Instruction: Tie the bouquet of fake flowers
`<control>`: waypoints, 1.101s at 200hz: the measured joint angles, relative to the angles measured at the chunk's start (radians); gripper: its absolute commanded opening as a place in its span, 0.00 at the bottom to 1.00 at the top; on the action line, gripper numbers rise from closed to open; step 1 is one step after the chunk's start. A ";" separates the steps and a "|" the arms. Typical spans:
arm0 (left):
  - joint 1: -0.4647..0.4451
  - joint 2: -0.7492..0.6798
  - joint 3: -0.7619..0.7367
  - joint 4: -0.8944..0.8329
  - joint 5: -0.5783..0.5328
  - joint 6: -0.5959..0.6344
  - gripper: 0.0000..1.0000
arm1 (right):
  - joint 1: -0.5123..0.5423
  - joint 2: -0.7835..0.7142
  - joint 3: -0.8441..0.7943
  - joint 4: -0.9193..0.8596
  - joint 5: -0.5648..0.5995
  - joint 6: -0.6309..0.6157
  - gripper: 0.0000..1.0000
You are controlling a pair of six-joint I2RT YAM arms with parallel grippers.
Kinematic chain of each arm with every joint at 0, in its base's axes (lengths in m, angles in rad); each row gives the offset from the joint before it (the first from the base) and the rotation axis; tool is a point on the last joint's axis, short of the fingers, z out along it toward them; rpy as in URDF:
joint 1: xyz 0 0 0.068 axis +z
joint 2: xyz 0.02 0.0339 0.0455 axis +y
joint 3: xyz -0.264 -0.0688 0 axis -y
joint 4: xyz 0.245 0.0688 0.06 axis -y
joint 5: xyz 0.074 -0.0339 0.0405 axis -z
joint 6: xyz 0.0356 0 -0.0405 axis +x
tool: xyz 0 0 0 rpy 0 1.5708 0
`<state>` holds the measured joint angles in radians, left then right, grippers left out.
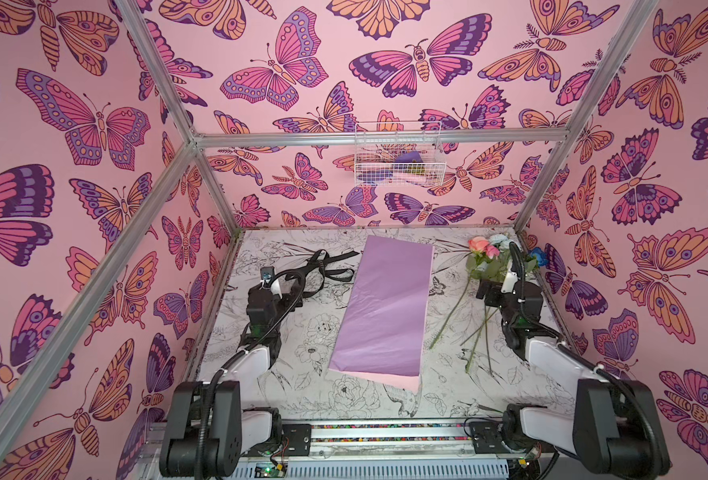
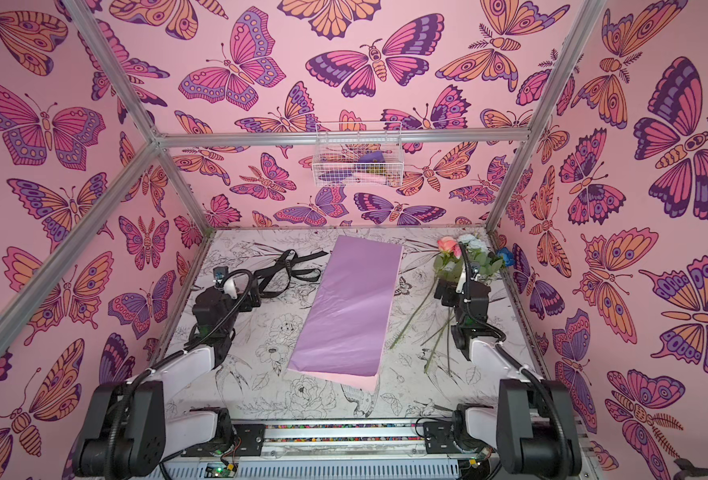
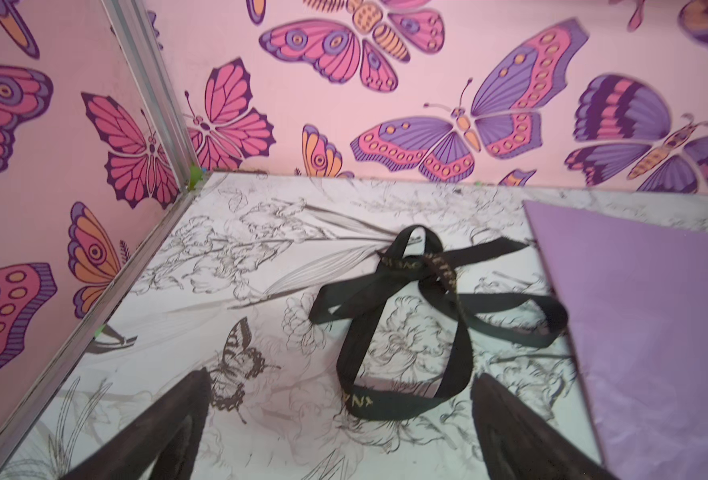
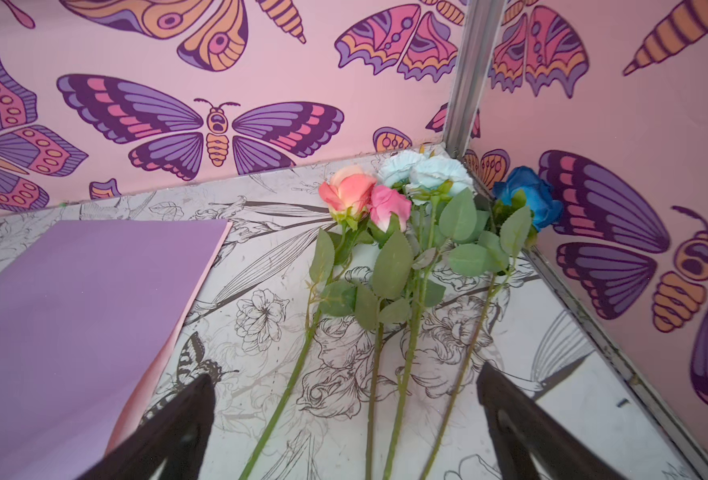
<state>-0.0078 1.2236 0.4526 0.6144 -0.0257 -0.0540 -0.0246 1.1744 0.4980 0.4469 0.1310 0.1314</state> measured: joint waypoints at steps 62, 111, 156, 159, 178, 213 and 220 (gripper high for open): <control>-0.113 0.246 0.294 -0.153 0.156 -0.236 0.99 | 0.001 -0.123 0.135 -0.317 0.146 0.216 0.99; -0.238 0.523 0.537 -0.257 0.217 -0.296 0.99 | 0.001 -0.095 0.160 -0.469 0.074 0.307 0.99; -0.247 0.724 0.803 -0.420 0.206 -0.301 0.93 | 0.050 -0.051 0.199 -0.583 0.042 0.325 0.99; -0.248 0.734 0.819 -0.431 0.206 -0.298 0.91 | 0.054 -0.051 0.200 -0.588 0.044 0.325 0.99; -0.249 0.811 0.926 -0.507 0.192 -0.293 0.82 | 0.094 -0.048 0.215 -0.639 0.060 0.325 0.99; -0.249 0.939 1.107 -0.663 0.174 -0.291 0.76 | 0.140 -0.034 0.277 -0.721 0.078 0.333 0.99; -0.249 0.965 1.146 -0.696 0.167 -0.288 0.73 | 0.147 -0.034 0.291 -0.731 0.081 0.336 0.99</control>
<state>-0.2565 2.1883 1.5986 -0.0814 0.1413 -0.3420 0.1223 1.1408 0.7887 -0.2844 0.2123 0.4675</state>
